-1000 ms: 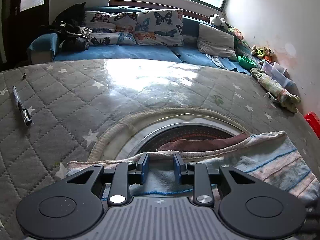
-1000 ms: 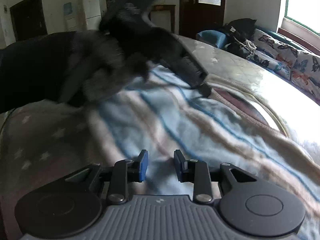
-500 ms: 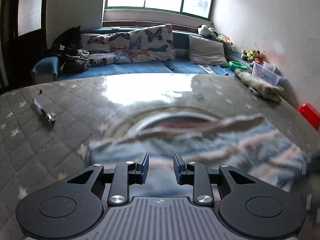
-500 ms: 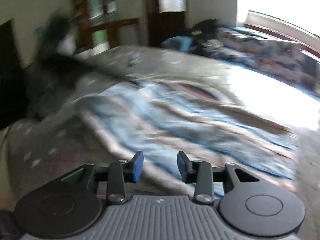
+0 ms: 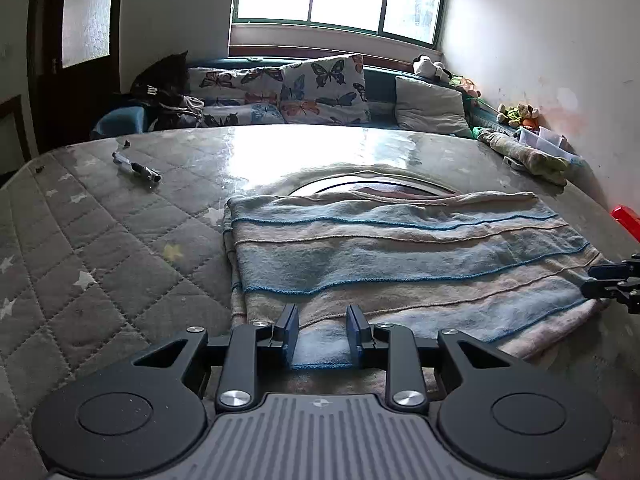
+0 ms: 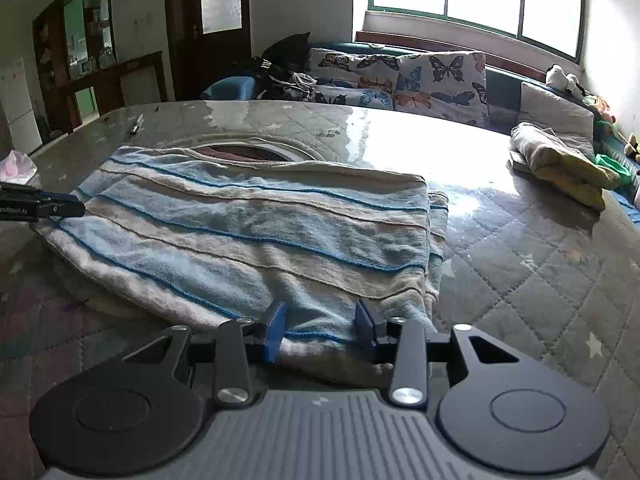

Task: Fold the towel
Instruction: 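Lift the folded edge with both grippers and fold it over the garment, then release the garment with both grippers and pull back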

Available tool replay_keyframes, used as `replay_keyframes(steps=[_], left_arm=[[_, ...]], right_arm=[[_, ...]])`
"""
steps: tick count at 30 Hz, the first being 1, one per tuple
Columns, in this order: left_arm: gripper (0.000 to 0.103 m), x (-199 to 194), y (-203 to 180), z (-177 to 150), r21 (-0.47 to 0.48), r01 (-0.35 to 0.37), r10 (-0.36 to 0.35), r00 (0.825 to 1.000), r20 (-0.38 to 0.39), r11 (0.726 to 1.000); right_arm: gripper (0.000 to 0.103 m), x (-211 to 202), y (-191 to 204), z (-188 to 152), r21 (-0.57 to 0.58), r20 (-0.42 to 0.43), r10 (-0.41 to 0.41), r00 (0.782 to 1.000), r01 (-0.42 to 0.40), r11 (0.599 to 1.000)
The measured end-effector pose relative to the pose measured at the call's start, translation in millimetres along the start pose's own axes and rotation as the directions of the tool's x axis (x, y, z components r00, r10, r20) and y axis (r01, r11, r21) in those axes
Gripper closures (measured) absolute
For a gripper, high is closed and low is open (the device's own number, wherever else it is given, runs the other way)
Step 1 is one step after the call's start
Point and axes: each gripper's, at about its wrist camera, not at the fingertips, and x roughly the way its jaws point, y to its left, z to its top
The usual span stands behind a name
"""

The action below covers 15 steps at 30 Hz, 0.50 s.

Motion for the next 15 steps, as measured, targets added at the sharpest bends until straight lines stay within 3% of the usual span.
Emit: replay_keyframes(steps=[11, 15], left_arm=[[0.073, -29.3, 5.3, -17.3, -0.031, 0.05, -0.051, 0.999, -0.009, 0.998], [0.069, -46.9, 10.8, -18.6, -0.054, 0.028, -0.027, 1.0, 0.013, 0.998]], right_arm=[[0.064, -14.2, 6.5, -10.7, -0.018, -0.053, 0.033, 0.998, -0.034, 0.999], [0.064, -32.4, 4.9, -8.7, -0.016, -0.007, 0.049, 0.999, -0.049, 0.999]])
